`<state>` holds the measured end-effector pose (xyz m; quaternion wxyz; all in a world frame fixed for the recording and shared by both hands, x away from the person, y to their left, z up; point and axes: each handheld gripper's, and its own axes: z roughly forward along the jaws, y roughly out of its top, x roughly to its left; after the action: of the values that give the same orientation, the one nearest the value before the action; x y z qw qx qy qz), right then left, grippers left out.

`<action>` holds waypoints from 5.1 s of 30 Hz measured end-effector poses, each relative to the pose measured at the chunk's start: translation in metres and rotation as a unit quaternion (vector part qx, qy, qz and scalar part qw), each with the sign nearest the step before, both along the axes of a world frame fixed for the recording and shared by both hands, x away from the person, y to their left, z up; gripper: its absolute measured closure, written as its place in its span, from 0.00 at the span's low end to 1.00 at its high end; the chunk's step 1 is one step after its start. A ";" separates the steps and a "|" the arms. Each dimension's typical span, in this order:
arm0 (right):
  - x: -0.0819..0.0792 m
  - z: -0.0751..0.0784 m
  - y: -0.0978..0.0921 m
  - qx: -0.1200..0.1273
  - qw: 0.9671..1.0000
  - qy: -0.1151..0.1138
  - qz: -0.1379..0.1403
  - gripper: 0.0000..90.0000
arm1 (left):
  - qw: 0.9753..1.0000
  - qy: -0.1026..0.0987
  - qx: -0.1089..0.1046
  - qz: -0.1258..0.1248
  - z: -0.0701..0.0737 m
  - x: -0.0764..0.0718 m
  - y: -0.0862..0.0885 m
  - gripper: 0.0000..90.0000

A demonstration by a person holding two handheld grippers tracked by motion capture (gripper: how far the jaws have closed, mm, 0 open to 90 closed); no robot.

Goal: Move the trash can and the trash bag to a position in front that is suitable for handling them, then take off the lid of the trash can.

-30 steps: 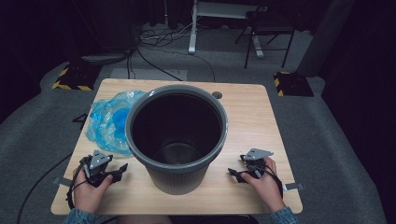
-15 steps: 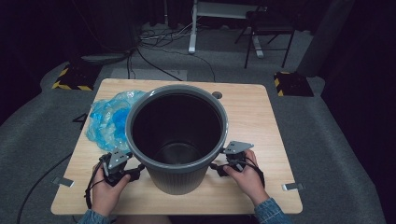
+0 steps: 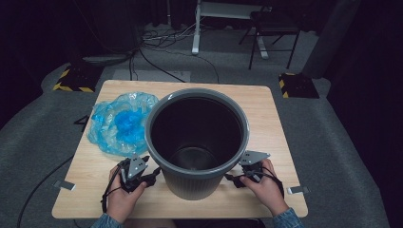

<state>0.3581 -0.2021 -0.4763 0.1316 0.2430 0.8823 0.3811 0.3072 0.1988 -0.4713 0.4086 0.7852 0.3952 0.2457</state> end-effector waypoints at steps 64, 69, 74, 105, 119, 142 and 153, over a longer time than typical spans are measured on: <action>0.008 -0.028 -0.011 0.018 0.999 0.035 -0.032 0.17 | 0.992 0.076 -0.030 0.091 -0.007 0.018 0.089 0.38; 0.006 -0.021 -0.025 0.049 0.996 0.045 -0.066 0.29 | 0.992 0.091 -0.019 0.083 -0.023 0.027 0.092 0.38; 0.002 0.001 -0.040 0.074 0.993 0.027 -0.085 0.33 | 0.993 0.093 0.000 0.076 -0.034 0.032 0.091 0.37; 0.031 0.119 -0.088 0.071 0.989 -0.022 -0.127 0.32 | 0.993 0.091 0.014 0.069 -0.034 0.032 0.089 0.35; 0.045 0.185 -0.078 0.078 0.988 -0.044 -0.123 0.34 | 0.993 0.091 0.014 0.070 -0.034 0.032 0.089 0.34; 0.061 0.260 -0.010 0.091 0.991 -0.082 -0.060 0.35 | 0.993 0.091 0.012 0.069 -0.034 0.032 0.089 0.34; 0.073 0.264 0.032 0.089 0.993 -0.073 -0.024 0.35 | 0.993 0.091 0.012 0.069 -0.034 0.032 0.089 0.34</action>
<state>0.4311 -0.1701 -0.2124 0.1828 0.2464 0.8268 0.4714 0.3388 0.2881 -0.5057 0.3438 0.7797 0.4812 0.2058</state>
